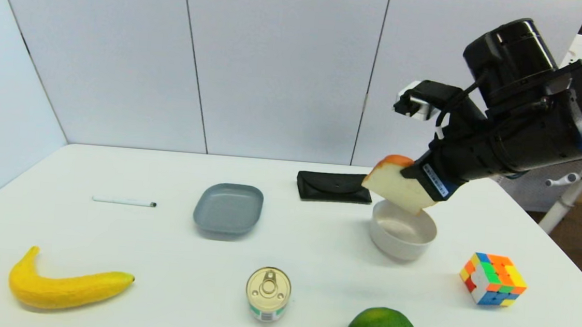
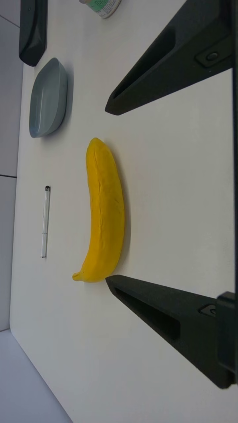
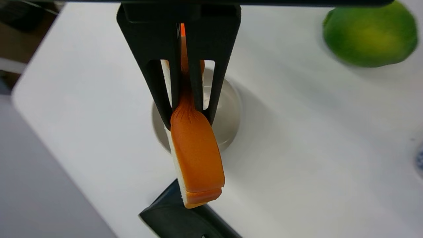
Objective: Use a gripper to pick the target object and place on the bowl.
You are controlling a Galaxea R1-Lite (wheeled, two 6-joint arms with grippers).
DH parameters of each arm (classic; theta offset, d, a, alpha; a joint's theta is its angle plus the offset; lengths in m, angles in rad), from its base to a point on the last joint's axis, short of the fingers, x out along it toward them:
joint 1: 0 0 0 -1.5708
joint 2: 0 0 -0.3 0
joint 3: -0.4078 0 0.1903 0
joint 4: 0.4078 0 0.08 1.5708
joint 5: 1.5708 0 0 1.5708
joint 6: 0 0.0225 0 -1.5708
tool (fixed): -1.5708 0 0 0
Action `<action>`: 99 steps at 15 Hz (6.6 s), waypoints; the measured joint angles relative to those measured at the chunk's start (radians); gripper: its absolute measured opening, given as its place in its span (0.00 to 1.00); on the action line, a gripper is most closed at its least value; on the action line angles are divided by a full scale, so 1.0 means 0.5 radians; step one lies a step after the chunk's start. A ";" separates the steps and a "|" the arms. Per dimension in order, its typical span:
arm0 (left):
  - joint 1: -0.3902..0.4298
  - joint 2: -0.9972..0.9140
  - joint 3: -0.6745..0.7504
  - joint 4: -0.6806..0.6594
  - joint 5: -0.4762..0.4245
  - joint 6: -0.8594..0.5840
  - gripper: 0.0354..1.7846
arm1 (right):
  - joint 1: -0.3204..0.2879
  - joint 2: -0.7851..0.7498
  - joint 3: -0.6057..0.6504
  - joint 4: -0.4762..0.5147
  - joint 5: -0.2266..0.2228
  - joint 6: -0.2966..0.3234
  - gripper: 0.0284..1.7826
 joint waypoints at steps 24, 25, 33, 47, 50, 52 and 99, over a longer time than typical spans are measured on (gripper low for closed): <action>0.000 0.000 0.000 0.000 -0.001 -0.001 0.96 | -0.502 -0.173 0.507 -0.433 0.885 0.090 0.05; 0.001 0.000 0.000 0.000 -0.001 -0.001 0.96 | -0.518 -0.186 0.527 -0.434 0.914 0.087 0.05; 0.000 0.000 0.000 0.000 -0.001 0.000 0.96 | -0.639 -0.240 0.704 -0.569 1.058 0.051 0.05; 0.002 0.000 0.000 0.000 -0.002 -0.001 0.96 | -0.677 -0.231 0.770 -0.604 1.075 -0.015 0.12; 0.002 0.000 0.000 0.001 -0.001 -0.001 0.96 | -0.675 -0.229 0.772 -0.603 1.074 -0.016 0.39; 0.001 0.000 0.000 0.001 -0.001 -0.001 0.96 | -0.677 -0.227 0.772 -0.603 1.073 -0.016 0.52; 0.002 0.000 0.000 0.000 0.000 0.000 0.96 | -1.406 -1.966 1.614 -0.534 0.846 0.174 0.95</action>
